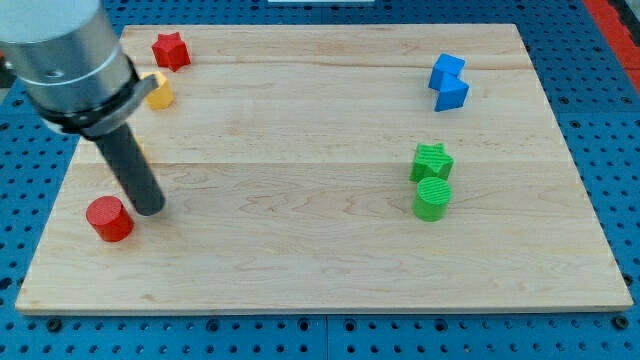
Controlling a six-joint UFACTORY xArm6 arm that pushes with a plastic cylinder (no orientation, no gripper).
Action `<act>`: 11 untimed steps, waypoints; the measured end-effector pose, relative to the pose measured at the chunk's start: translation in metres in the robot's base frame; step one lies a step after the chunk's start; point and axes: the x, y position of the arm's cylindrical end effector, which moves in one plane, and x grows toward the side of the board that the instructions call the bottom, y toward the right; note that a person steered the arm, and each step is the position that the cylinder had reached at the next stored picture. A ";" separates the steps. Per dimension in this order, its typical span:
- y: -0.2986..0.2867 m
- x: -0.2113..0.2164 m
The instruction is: Slide the green star right a bit
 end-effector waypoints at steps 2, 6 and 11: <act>0.113 -0.071; 0.277 -0.040; 0.227 -0.064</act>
